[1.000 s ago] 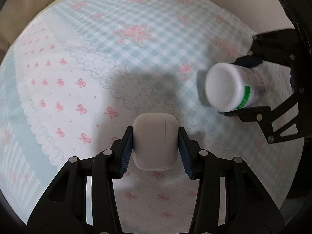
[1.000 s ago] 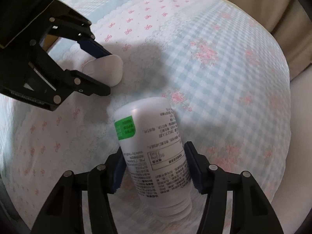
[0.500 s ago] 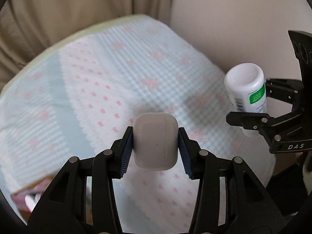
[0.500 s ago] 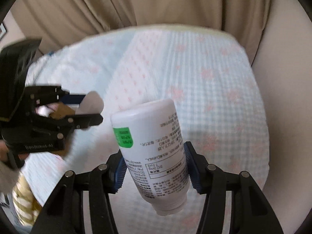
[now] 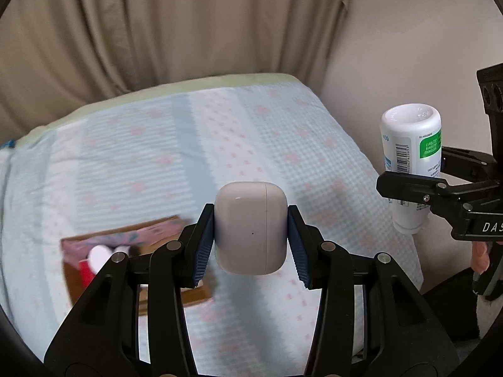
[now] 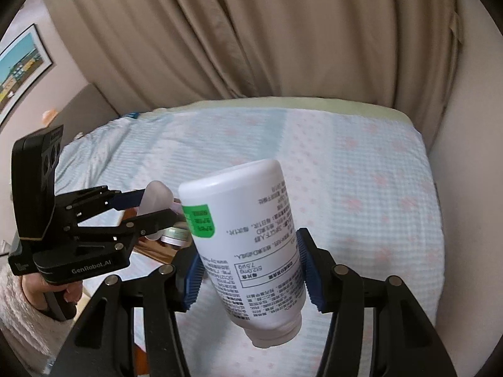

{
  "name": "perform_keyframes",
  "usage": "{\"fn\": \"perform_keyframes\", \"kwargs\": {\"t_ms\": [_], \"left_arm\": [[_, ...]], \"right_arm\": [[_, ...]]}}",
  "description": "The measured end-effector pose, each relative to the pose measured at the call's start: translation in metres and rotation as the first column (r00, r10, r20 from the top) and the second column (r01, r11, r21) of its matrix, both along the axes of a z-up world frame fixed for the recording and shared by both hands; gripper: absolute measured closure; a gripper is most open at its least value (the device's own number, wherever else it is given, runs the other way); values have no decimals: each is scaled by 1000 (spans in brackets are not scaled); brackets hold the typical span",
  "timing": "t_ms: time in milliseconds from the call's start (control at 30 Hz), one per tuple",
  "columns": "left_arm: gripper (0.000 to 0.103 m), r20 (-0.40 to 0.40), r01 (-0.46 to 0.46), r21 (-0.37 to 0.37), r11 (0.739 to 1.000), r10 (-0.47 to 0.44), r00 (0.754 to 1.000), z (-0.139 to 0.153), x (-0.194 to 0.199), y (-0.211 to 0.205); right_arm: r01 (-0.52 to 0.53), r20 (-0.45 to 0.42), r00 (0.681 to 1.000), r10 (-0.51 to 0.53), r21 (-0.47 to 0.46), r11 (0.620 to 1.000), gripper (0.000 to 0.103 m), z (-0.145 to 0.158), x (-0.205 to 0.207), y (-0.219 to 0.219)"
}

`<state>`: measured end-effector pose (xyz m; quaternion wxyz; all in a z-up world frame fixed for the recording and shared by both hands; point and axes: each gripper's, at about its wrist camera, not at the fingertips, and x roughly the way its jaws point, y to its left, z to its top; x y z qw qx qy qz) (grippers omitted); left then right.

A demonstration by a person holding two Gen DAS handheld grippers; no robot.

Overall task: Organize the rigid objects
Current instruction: 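Carry the white case and pill bottle into the cardboard box and release both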

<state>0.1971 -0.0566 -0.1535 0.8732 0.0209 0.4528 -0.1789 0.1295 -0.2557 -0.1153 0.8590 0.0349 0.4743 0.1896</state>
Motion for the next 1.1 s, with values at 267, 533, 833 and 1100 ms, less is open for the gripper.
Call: {"fn": "perform_keyframes", "kwargs": {"t_ms": [267,533,833,1100], "left_arm": [[62,-23,-16,-3,1000,16,1000,-10,-18,118],[62,-76,37,39,999,-34,997,-37,-11,222],[62,-150,34,65,997,-24,988,-100,26,283],[62,-228,39,63,997,-23,973,-172,51,299]], "right_arm": [[38,3,999,-38,58,998,52,0,-8,94],[204,-98,977,-191,139,969,52,-28,-10,190],[340,-298,917,-266,229,912,52,-97,13,253],[386,-389,877,-284,215,897,52,-165,41,283]]}}
